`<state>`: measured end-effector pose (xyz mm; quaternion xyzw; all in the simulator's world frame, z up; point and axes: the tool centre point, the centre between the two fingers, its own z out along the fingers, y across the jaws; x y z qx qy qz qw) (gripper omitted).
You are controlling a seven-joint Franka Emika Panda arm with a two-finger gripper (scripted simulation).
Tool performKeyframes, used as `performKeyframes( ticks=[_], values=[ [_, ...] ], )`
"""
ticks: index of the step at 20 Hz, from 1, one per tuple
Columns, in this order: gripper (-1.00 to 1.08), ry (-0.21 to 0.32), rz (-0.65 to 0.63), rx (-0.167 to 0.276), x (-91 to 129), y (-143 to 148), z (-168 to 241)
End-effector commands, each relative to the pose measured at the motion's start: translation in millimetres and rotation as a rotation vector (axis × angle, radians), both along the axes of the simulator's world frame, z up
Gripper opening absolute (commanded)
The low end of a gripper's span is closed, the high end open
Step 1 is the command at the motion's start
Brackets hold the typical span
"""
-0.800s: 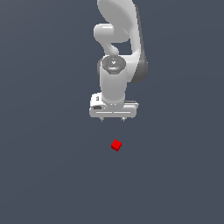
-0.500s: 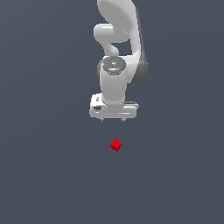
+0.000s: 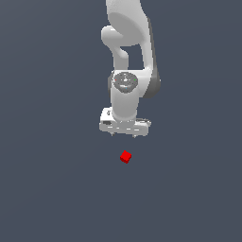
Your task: Pick up the red cube and move it to a goal position.
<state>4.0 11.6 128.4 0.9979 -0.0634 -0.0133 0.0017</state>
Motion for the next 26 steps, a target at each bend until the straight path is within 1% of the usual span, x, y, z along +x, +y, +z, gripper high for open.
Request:
performKeyframes(
  ticks=[1, 10, 15, 21, 26],
  values=[
    [1.00, -0.002, -0.047, -0.001, 5, 3, -12],
    [1.00, -0.017, -0.269, -0.004, 35, 11, -68],
    [1.00, -0.023, -0.364, -0.004, 49, 12, -91],
    [1.00, -0.027, -0.433, -0.004, 60, 12, -107],
    [1.00, -0.027, -0.449, -0.004, 63, 12, -111]
  ],
)
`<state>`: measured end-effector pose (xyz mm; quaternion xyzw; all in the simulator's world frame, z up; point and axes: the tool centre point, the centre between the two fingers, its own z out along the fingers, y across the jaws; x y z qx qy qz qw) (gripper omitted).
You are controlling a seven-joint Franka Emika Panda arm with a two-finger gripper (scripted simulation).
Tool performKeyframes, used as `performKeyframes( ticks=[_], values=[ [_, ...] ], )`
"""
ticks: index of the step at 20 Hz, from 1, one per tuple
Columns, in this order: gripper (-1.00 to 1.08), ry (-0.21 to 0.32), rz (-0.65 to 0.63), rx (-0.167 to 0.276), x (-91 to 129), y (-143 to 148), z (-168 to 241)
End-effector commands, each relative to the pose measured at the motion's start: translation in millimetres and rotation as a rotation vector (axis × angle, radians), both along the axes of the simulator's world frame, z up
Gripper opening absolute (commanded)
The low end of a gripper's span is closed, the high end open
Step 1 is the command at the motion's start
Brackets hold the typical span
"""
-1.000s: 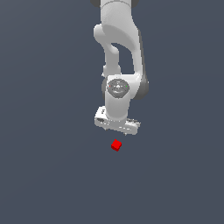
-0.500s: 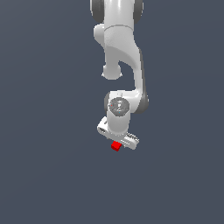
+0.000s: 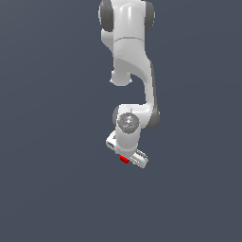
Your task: Pick up the red cube and move it to a goal position.
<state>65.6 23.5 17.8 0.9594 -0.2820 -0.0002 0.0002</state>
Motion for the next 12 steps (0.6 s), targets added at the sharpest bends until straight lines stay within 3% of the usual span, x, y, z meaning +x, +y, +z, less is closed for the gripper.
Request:
performKeyframes(
  ticks=[1, 5, 6, 12],
  values=[
    [1.00, -0.001, -0.003, 0.000, 0.9, -0.1, 0.0],
    [1.00, 0.000, 0.006, 0.000, -0.3, -0.3, 2.2],
    [-1.00, 0.000, 0.006, 0.000, -0.3, -0.3, 2.2],
    [-1.00, 0.000, 0.006, 0.000, -0.3, -0.3, 2.2]
  ],
)
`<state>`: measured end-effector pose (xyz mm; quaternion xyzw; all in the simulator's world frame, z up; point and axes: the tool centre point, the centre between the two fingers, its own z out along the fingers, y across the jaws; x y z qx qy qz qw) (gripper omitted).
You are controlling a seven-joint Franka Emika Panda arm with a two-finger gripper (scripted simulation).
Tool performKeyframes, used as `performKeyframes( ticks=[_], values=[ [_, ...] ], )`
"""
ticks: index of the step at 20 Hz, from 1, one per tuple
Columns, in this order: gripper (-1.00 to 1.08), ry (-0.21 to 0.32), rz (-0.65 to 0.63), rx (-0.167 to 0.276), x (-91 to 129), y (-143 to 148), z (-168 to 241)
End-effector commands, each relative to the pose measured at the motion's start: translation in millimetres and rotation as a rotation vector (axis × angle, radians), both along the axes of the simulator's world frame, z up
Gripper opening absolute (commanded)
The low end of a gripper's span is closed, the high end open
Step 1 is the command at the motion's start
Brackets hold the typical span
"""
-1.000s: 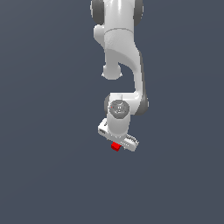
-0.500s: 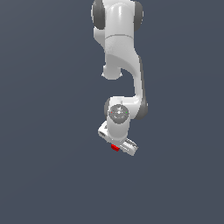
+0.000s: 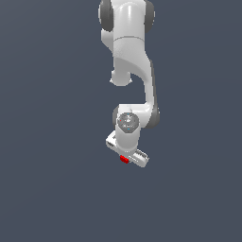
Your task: Pick up the red cube and move it to a goal position.
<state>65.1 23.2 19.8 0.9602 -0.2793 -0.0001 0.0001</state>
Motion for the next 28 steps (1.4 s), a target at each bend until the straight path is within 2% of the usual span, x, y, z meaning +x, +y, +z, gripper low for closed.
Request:
performKeyframes(
  ticks=[1, 9, 21, 28],
  values=[
    [-1.00, 0.000, 0.000, 0.000, 0, 0, 0],
    [-1.00, 0.000, 0.000, 0.000, 2, 3, 10],
    [-1.00, 0.000, 0.000, -0.001, 23, 25, 78],
    [-1.00, 0.000, 0.000, 0.000, 28, 29, 89]
  ],
)
